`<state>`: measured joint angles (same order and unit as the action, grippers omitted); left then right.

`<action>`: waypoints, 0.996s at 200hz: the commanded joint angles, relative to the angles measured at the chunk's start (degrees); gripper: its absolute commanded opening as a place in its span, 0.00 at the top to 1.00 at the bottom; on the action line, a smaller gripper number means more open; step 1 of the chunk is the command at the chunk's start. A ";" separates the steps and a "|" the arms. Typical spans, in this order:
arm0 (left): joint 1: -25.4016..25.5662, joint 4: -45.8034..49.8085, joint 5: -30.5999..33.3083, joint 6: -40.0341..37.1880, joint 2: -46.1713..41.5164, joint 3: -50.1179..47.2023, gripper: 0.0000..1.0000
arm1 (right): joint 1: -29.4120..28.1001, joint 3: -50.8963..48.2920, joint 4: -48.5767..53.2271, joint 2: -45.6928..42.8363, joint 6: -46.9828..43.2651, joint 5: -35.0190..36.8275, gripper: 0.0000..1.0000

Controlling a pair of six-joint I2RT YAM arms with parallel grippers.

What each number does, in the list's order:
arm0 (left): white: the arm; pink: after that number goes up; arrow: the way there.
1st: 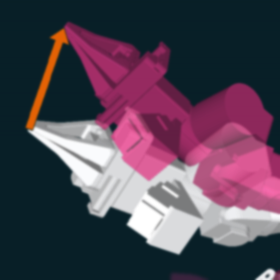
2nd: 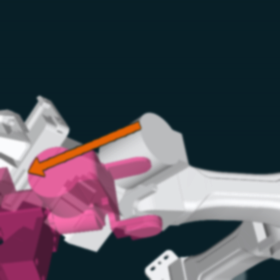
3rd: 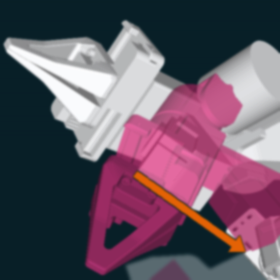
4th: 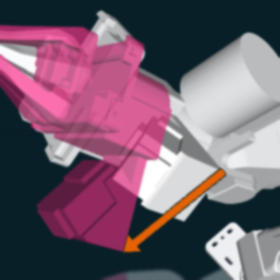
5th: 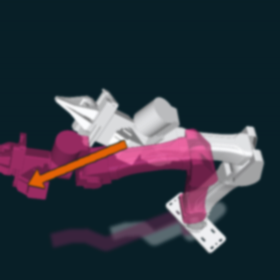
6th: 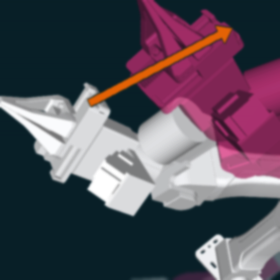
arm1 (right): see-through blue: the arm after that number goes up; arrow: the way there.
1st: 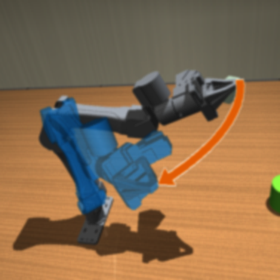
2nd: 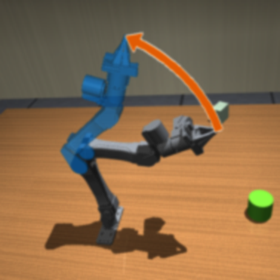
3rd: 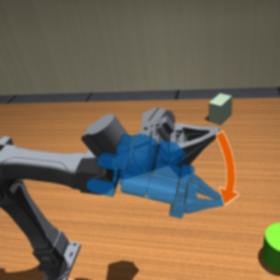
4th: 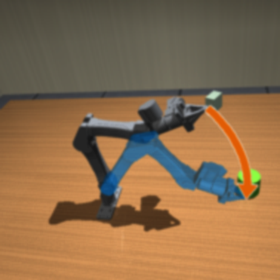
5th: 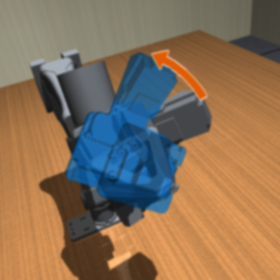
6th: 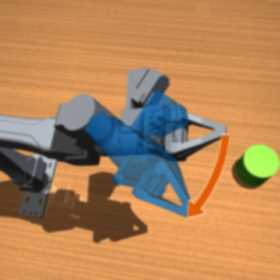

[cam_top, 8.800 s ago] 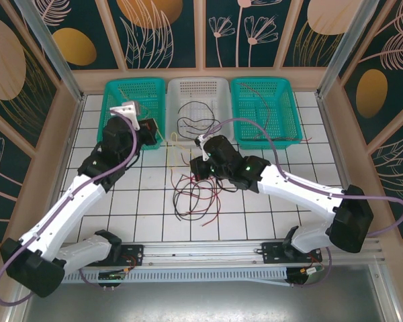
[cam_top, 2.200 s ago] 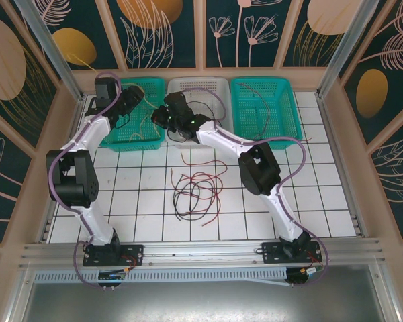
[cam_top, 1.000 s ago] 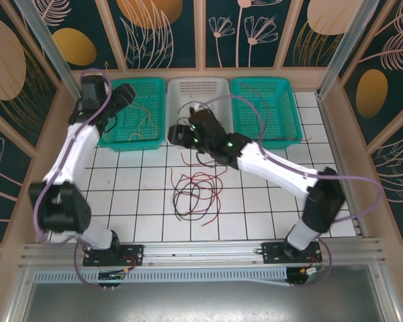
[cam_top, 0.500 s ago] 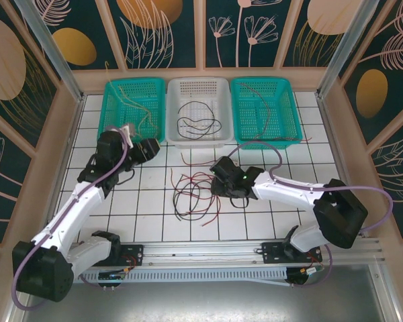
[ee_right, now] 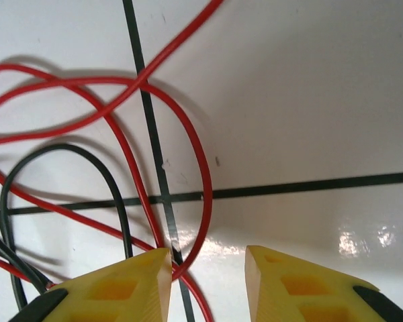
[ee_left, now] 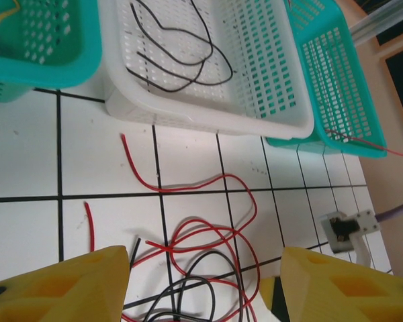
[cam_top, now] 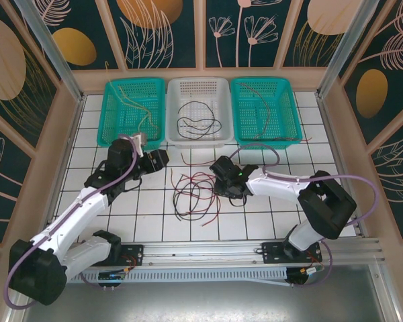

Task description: Untangle the cables

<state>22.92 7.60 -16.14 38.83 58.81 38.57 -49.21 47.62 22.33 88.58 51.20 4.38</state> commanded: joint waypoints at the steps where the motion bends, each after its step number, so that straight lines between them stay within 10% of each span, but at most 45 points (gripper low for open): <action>1: 2.37 -1.57 1.35 -0.73 1.83 0.59 0.39 | 1.49 1.72 -1.50 2.08 0.16 -0.50 0.66; 73: 9.04 1.78 8.67 -6.13 7.97 5.42 0.40 | 2.45 6.16 0.69 8.48 -2.08 -1.31 0.71; 100: 10.45 1.12 10.11 -6.01 8.90 5.74 0.40 | 2.38 7.54 1.66 9.47 -2.94 -1.11 0.97; 199: 12.37 -5.82 4.25 -3.18 13.70 7.42 0.40 | -7.21 9.82 6.47 -14.13 -5.21 20.58 1.00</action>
<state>34.92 5.96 -9.21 34.37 72.14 43.72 -55.72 54.76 24.75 79.59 47.16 15.62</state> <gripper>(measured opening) 0.600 0.045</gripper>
